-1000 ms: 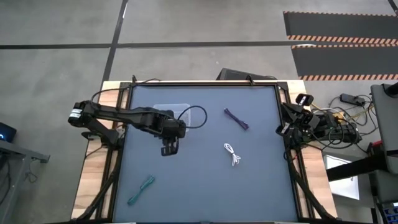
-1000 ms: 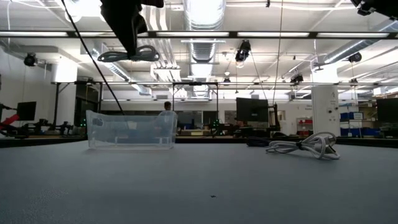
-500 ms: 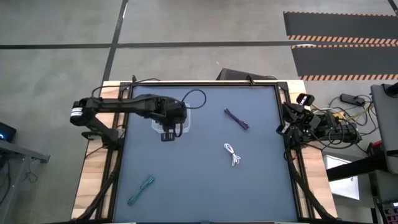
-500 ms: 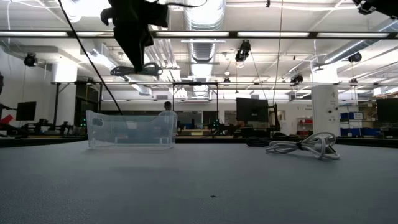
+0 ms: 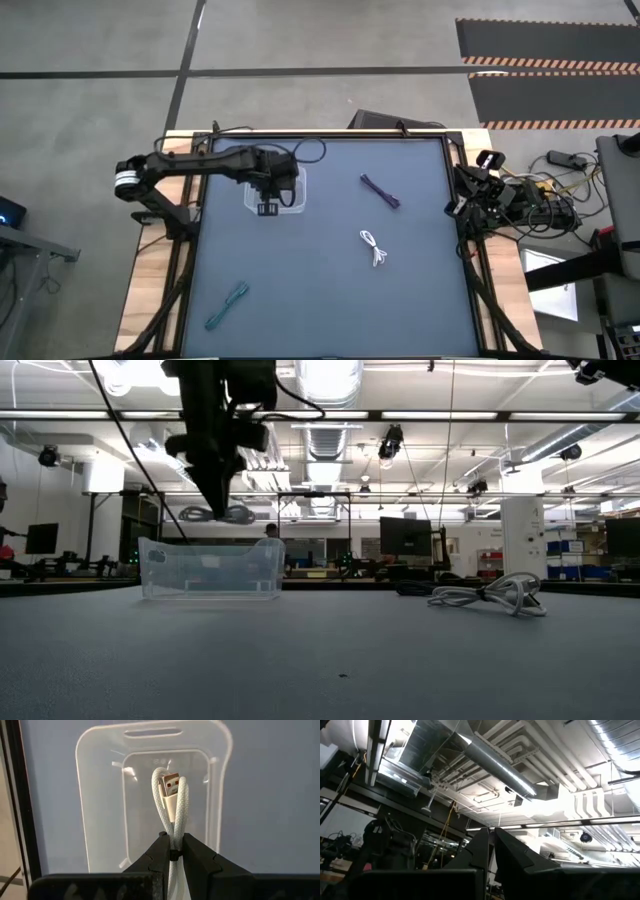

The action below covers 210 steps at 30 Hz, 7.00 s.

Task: Pick and place USB-C Cables
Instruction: Put the top white charger cable into the bin, then put the purple charger cable into the bin

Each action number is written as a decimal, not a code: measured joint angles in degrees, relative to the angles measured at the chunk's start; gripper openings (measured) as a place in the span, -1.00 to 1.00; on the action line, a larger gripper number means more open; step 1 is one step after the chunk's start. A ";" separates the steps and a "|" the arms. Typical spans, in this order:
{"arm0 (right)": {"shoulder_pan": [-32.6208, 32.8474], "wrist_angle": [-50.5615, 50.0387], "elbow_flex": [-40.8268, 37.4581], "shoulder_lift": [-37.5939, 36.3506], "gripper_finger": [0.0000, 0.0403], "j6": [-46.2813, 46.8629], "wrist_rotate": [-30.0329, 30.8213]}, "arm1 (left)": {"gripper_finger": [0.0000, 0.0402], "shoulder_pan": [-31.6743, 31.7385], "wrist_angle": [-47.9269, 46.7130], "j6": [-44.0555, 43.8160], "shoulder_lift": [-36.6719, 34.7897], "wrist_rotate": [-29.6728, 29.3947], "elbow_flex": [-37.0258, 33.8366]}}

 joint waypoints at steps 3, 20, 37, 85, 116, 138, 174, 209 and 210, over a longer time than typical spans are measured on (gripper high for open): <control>0.00 0.00 0.00 0.00 -0.89 0.00 0.00 | -0.88 1.27 1.60 1.24 0.00 0.04 -1.10; 0.00 -0.04 0.00 0.02 -0.89 -0.02 0.09 | -0.88 3.80 5.55 4.50 7.71 0.24 -1.66; -0.01 -0.09 0.00 0.02 -0.89 -0.02 0.09 | -0.88 4.18 9.29 5.57 12.96 -0.04 -1.66; 0.00 -0.44 0.00 0.01 -0.89 0.81 0.07 | -0.88 4.28 21.58 2.41 12.90 -7.20 -9.68; 0.00 -0.44 0.00 0.00 -0.89 0.83 0.02 | -0.88 4.28 22.48 2.38 12.90 -7.34 -9.70; 0.00 -0.44 0.00 0.02 -0.89 0.83 0.03 | -0.86 4.28 22.47 2.38 12.90 -7.36 -9.66; -0.01 -0.38 0.00 0.00 -0.89 2.76 0.00 | -0.25 3.19 22.06 0.59 -2.95 -13.41 -9.23; -0.02 -8.72 8.41 22.66 -0.89 29.17 13.02 | -0.25 -5.46 67.50 -7.45 -19.56 -11.96 -26.65; -0.02 -10.50 9.64 23.62 -0.89 29.49 13.62 | -0.25 -5.46 67.50 -7.44 -19.56 -11.96 -26.65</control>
